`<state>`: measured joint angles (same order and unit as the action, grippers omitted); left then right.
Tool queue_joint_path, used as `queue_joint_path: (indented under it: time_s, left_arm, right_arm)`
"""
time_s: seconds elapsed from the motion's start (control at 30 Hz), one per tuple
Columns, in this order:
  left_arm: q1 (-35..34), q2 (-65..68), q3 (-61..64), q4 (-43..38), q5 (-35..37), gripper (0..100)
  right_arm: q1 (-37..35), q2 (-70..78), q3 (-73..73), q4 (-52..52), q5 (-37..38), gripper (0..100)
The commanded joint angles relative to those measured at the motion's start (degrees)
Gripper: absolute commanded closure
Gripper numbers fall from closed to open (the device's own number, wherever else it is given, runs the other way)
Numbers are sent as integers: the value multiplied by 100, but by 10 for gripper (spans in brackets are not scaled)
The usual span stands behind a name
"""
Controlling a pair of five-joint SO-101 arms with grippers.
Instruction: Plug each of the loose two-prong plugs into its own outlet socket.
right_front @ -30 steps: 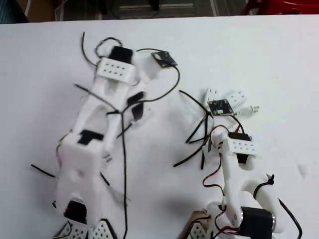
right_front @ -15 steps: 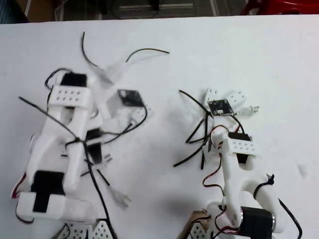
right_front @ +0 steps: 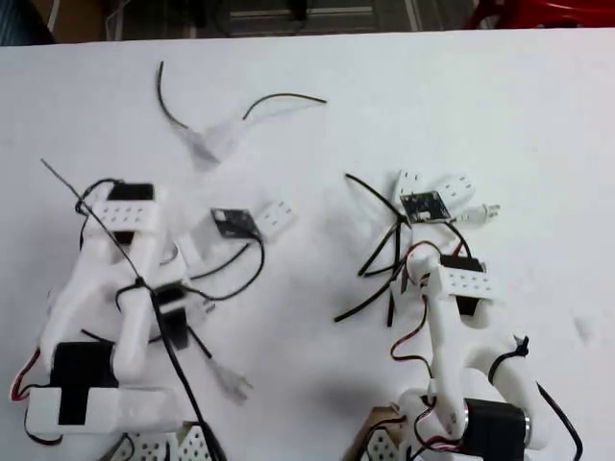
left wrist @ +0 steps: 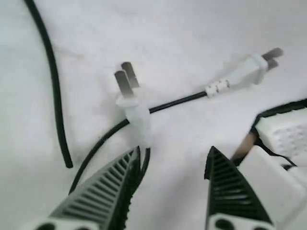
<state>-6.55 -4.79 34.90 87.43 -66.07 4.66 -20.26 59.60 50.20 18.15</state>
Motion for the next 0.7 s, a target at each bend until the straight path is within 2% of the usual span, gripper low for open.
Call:
queue_joint_path:
  time_s: [0.0, 0.1, 0.27, 0.47, 0.67]
  left_arm:
    - [-40, -259, 369, -686, -53, 775]
    - [-75, -268, 607, -1125, 0, 775]
    - [75, -277, 607, -1530, 967, 775]
    - [602, -259, 659, -1512, 1565, 775]
    - [576, -251, 730, -1512, 1714, 775]
  right_arm:
    - [40, -13, -53, -75, 53, 974]
    - [40, -13, -53, -75, 53, 974]
    - [40, -13, -53, -75, 53, 974]
    - [40, -13, -53, -75, 53, 974]
    - [40, -13, -53, -75, 53, 974]
